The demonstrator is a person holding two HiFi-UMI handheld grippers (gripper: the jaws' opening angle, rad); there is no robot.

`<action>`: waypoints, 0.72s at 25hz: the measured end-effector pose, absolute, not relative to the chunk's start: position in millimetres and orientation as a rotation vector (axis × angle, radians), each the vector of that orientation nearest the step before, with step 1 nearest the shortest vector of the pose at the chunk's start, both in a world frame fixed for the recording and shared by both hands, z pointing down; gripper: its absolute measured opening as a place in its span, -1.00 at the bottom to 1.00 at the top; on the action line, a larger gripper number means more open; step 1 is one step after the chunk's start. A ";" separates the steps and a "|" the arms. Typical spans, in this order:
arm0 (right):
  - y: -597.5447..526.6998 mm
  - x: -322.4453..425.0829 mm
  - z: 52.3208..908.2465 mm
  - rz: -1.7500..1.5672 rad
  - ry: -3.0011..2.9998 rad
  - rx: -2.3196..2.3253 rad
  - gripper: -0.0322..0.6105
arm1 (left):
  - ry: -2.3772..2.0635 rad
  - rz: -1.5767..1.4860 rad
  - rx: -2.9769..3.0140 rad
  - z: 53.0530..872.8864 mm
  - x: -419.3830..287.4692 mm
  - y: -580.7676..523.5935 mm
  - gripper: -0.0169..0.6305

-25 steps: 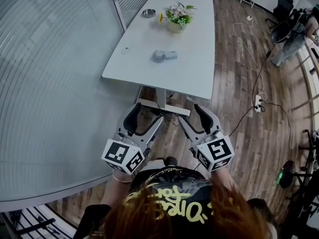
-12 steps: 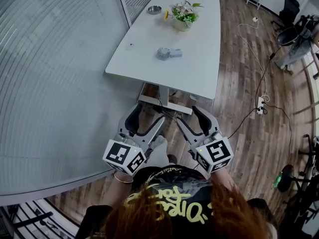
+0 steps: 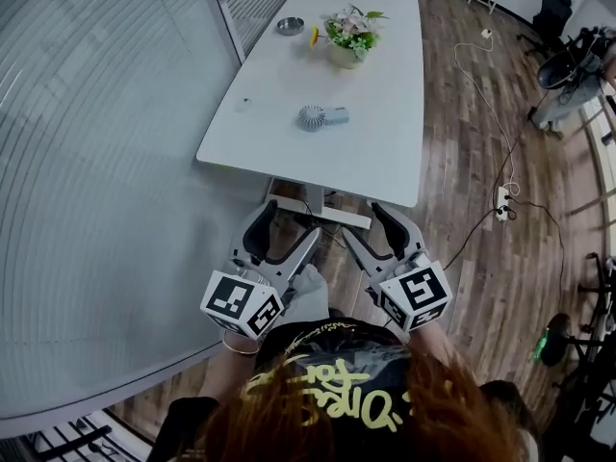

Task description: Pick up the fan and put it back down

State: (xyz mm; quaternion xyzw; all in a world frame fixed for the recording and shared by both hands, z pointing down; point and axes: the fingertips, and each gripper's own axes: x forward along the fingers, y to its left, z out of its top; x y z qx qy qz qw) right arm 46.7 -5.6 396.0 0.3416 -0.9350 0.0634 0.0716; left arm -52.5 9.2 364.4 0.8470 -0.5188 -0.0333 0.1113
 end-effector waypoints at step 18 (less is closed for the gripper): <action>-135.0 10.1 386.5 0.145 -2.785 1.088 -0.16 | -1.462 -0.107 2.543 354.7 -88.2 -124.4 0.11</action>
